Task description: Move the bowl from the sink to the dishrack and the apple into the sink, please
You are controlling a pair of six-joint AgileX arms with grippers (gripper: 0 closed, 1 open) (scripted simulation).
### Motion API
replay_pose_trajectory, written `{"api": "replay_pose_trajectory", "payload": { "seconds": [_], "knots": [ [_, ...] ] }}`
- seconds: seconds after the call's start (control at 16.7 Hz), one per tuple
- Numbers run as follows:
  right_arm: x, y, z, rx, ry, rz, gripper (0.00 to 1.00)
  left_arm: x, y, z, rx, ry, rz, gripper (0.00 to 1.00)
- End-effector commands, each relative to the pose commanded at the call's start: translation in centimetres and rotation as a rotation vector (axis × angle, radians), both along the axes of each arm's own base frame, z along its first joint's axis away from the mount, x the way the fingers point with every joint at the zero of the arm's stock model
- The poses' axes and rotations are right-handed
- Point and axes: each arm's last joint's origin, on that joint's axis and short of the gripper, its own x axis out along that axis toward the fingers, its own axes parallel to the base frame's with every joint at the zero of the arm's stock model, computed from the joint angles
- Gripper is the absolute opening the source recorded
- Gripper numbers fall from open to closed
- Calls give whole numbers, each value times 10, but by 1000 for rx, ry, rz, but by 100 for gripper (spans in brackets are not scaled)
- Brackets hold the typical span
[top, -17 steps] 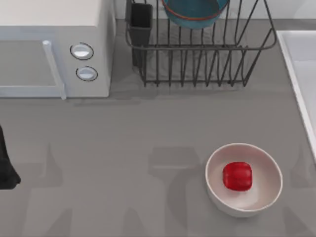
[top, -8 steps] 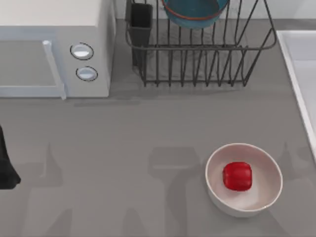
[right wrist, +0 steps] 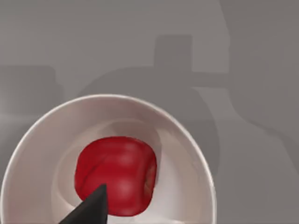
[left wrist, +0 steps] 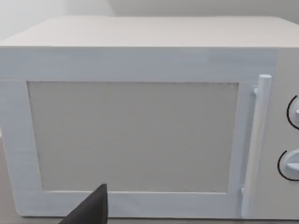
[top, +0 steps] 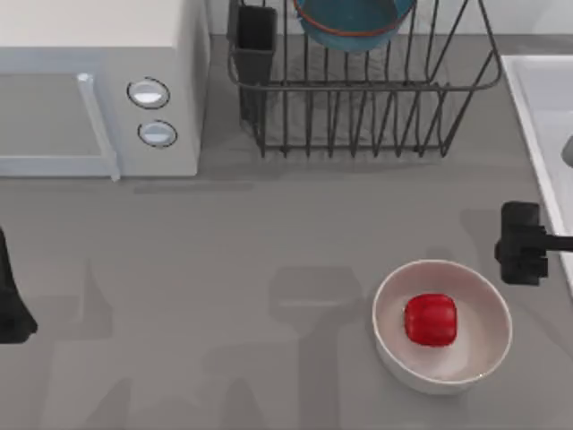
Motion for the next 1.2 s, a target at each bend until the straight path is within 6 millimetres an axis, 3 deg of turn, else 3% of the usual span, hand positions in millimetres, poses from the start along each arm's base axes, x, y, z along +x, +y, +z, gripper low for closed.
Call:
{"api": "replay_pose_trajectory", "payload": {
  "seconds": [0.24,0.54,0.72,1.02,1.2],
  "knots": [
    [38,50,-13,-88,304,6,100,0,0,0,0,0,0,100],
    [61,98,-29,-192,485,0,100,0,0,0,0,0,0,100],
    [65,108,-34,-217,515,-3,100,0,0,0,0,0,0,100],
    [66,107,-35,-214,514,-7,100,0,0,0,0,0,0,100],
    [68,108,-53,-215,514,-11,100,0,0,0,0,0,0,100]
  ]
}}
